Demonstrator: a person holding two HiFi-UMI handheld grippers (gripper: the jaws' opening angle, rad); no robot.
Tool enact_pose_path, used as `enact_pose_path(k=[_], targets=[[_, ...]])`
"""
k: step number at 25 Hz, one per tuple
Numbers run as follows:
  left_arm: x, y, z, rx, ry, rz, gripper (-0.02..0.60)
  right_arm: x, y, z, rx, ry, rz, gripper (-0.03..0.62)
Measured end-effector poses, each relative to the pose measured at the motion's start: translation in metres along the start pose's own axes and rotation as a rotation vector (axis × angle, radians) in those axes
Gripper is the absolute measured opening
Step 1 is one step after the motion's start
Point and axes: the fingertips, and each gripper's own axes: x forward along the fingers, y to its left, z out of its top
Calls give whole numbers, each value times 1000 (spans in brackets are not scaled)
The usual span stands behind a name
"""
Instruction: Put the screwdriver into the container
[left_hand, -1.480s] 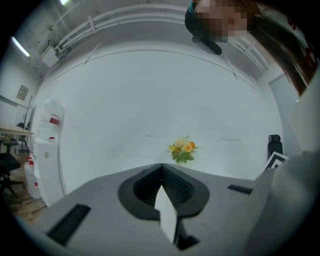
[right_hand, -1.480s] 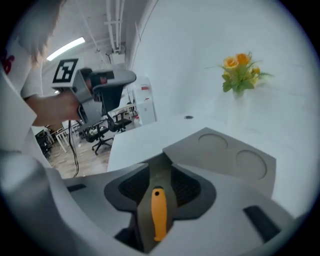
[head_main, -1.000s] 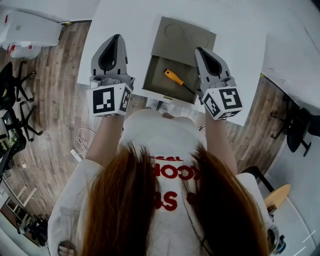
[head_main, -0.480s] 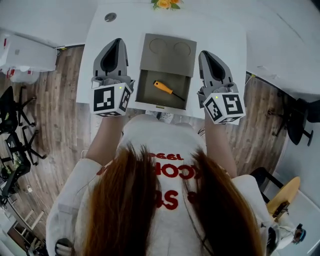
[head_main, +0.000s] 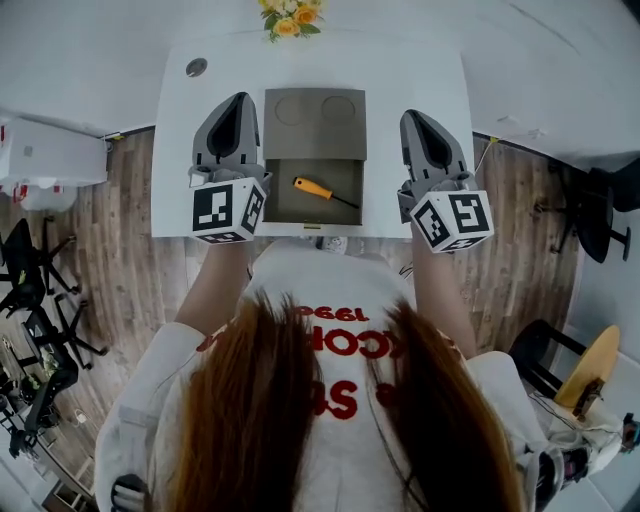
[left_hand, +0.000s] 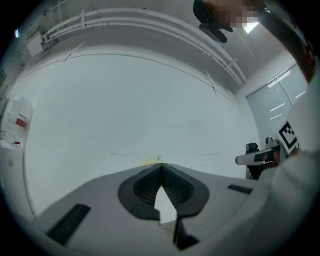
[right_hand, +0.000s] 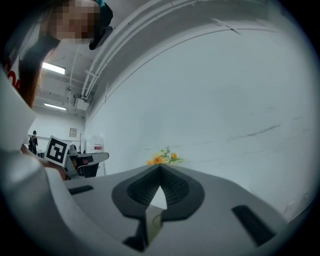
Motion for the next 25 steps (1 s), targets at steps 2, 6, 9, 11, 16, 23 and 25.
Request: enact_pose_path(k=[2, 6, 9, 11, 16, 23, 25], targets=[[1, -3, 1, -1, -3, -9, 6, -2, 0, 2, 1, -6, -3, 3], [0, -8, 1, -1, -8, -18, 6, -5, 3, 5, -7, -21, -2, 3], [0, -8, 1, -3, -8, -19, 6, -2, 7, 9, -18, -28, 10, 3], [1, -7, -1, -6, -6, -18, 6, 0, 8, 11, -26, -31, 14, 3], [3, -8, -3, -10, -2, -14, 6, 2, 7, 13, -39, -33, 17, 3], [3, -10, -5, -11, 3, -12, 6, 2, 4, 14, -37, -32, 14, 3], [3, -10, -5, -12, 2, -11, 6, 2, 4, 13, -37, -31, 13, 3]])
